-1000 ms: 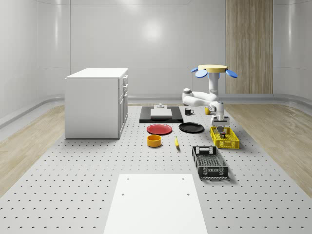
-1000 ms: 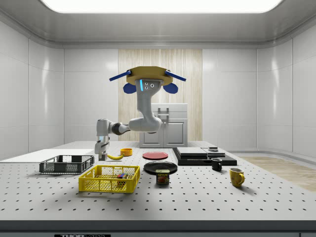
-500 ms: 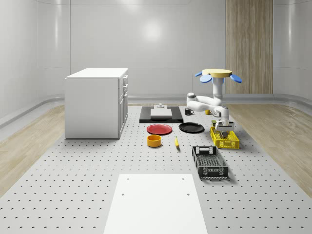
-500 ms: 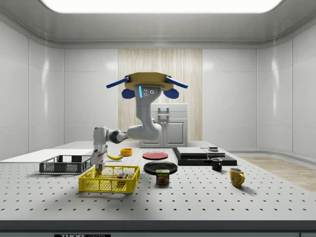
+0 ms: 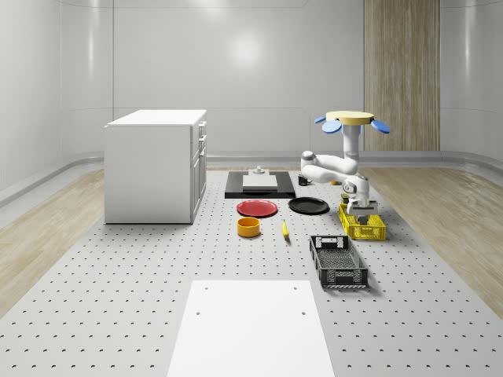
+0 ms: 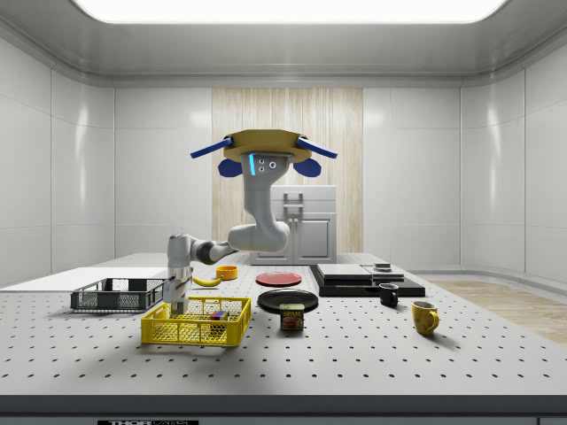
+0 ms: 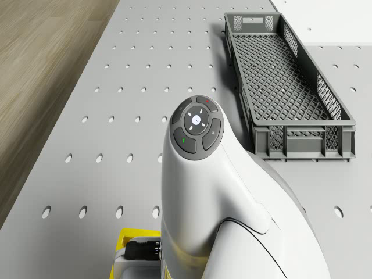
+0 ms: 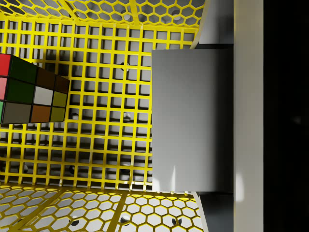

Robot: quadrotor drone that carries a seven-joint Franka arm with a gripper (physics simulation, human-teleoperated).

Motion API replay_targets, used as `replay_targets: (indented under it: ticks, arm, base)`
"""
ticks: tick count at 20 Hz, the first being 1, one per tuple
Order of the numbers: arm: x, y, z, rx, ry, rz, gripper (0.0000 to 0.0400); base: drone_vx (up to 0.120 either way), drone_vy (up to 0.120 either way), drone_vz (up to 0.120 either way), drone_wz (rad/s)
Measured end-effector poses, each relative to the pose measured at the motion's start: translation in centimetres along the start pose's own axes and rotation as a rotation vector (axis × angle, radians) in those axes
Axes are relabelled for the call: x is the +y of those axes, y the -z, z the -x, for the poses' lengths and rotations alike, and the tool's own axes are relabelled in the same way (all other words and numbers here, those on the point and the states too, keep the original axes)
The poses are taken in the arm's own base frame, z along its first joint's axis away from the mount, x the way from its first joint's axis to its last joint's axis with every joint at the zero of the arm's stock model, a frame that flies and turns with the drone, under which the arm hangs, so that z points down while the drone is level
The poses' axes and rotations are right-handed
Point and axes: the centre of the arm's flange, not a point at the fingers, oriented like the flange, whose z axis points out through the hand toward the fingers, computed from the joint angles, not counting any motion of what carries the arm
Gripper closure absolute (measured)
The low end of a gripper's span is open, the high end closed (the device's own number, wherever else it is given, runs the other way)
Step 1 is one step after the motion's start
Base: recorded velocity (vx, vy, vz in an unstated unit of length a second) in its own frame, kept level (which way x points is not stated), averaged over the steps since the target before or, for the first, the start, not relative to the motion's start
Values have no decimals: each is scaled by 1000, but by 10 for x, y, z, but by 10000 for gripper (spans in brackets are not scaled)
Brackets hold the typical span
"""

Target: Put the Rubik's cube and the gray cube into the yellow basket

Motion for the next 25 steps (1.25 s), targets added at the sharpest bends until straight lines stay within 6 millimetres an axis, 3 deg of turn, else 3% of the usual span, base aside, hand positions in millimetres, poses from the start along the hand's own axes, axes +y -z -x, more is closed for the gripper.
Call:
replay_targets:
  ticks: [5,9,15,25]
  arm:
    - [0,-13,0,0,0,0,149]
    - [0,-16,0,0,0,0,65]
    - [0,2,0,0,0,0,15]
    - [0,27,0,0,0,0,1]
  base:
    - [0,0,0,0]
    - [0,0,0,0]
    - [0,0,0,0]
    - [0,0,0,0]
